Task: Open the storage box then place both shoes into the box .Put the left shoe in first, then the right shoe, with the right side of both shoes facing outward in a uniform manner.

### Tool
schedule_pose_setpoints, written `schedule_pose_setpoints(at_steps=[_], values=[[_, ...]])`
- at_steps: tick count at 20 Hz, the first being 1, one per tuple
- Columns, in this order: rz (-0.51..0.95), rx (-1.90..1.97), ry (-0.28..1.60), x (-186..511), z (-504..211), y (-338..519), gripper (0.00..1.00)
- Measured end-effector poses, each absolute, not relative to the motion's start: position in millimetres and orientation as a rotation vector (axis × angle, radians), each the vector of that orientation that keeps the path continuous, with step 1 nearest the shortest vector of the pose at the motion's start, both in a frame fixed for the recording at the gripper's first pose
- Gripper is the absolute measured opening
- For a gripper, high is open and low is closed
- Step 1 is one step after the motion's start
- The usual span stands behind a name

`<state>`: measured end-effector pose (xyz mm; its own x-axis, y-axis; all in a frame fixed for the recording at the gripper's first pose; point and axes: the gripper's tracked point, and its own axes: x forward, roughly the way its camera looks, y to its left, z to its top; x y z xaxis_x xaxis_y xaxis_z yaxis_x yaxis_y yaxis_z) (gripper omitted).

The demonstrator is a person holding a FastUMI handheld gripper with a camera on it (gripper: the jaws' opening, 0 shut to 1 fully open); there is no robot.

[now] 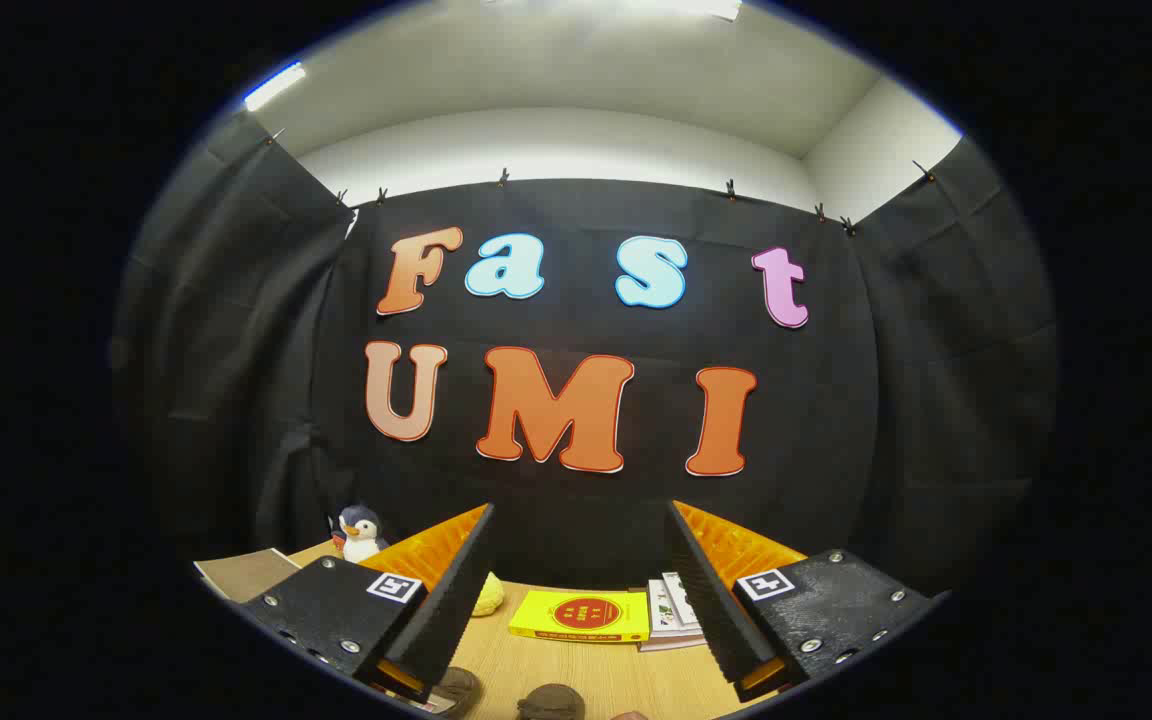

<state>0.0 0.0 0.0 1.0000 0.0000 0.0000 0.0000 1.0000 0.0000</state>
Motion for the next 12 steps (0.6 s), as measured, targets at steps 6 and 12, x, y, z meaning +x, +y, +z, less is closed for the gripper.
schedule_pose_setpoints(at_steps=[6,12], values=[[0.013,0.008,0.006,0.6,-2.1,1.5,0.99],[0.031,0.013,0.014,2.7,-4.2,8.6,0.99]])
